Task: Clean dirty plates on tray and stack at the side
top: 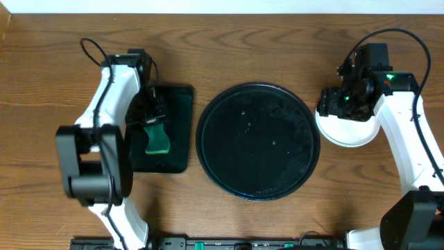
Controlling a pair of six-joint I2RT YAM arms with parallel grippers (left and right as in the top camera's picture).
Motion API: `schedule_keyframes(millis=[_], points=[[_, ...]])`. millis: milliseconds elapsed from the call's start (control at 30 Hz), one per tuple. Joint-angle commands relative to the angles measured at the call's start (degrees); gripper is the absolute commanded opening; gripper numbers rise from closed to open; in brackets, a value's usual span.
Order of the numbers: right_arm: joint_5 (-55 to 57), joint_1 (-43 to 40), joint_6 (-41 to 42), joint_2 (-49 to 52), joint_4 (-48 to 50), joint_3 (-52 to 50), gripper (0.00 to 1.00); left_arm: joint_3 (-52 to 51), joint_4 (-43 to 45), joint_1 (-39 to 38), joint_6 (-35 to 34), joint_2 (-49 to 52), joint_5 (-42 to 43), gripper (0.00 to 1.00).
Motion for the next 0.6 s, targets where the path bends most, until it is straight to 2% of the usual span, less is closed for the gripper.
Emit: schedule_keyframes(millis=[0,67,300,567], points=[[-1.22,0.31,-2.97,-0.59,-1.79,3.72,0.7,3.3,-0.55,0.02,-0.74,-10.12,0.76,0.7],[-1.2,0.31,-3.72,-1.09,-3.17,5.16,0.7,3.3,-0.48,0.02,-0.74,-14.86,0.74,0.75],[-1.2,0.31,-5.09,-6.58,-7.06,9.38,0.71,3.28,-0.57,0.02,-0.72,-27.69,0.74,0.76],[-1.44,0.31,-5.68,-18.14,-9.75,9.6,0.72,3.28,-0.57,0.04,-0.72,-33.18,0.74,0.77]])
